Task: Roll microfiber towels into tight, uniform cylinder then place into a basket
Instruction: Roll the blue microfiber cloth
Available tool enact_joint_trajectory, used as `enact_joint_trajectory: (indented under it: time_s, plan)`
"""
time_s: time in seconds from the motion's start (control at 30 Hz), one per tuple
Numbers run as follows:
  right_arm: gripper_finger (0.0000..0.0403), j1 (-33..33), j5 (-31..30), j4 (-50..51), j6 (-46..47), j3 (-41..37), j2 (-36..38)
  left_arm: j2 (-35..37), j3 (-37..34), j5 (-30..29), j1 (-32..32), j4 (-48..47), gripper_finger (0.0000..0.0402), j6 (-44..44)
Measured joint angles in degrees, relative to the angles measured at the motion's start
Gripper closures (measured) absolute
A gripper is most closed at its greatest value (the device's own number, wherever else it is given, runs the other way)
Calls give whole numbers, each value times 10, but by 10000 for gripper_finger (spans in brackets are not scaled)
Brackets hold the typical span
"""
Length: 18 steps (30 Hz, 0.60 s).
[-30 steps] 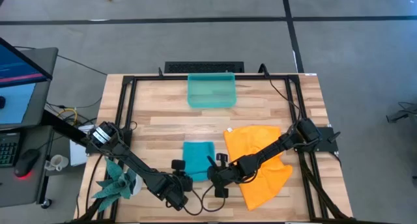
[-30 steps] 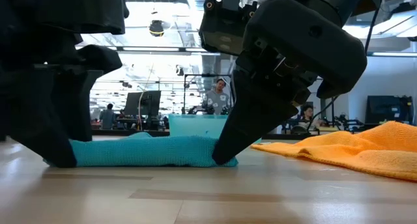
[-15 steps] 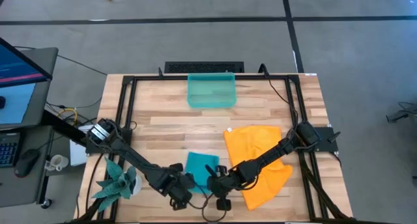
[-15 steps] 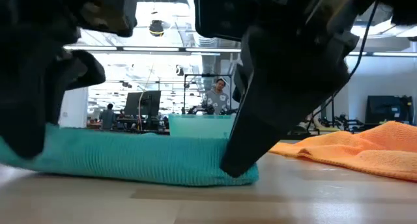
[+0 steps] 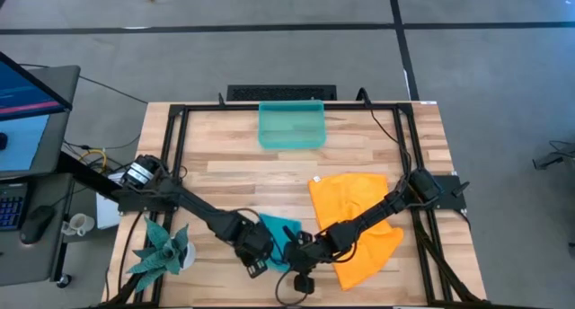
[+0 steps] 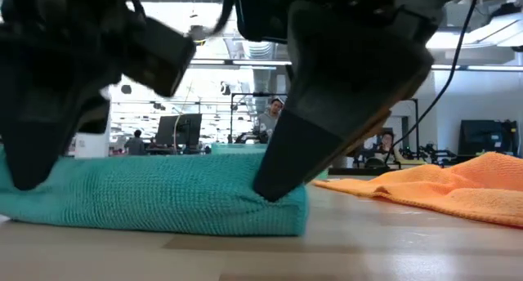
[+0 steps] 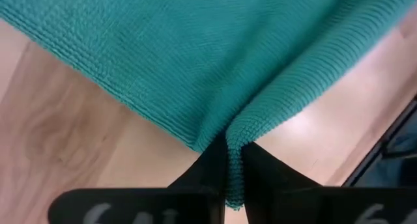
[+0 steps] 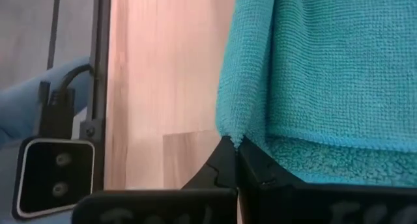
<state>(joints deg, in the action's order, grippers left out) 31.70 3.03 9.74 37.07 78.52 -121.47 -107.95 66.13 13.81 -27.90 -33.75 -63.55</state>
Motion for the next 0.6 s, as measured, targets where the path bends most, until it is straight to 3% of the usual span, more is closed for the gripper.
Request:
enact_joint_trajectory:
  time_s: [0.13, 0.3, 0.6]
  plan:
    - [395, 0, 0, 4, 17, 0, 1, 1, -26, 56, 31, 35, 387, -10]
    - [385, 0, -7, 39, 21, 1, 2, 1, -27, 61, 54, 40, 385, -11]
    - [299, 5, -21, 61, 1, -2, 3, 2, -29, 63, 58, 20, 384, -1]
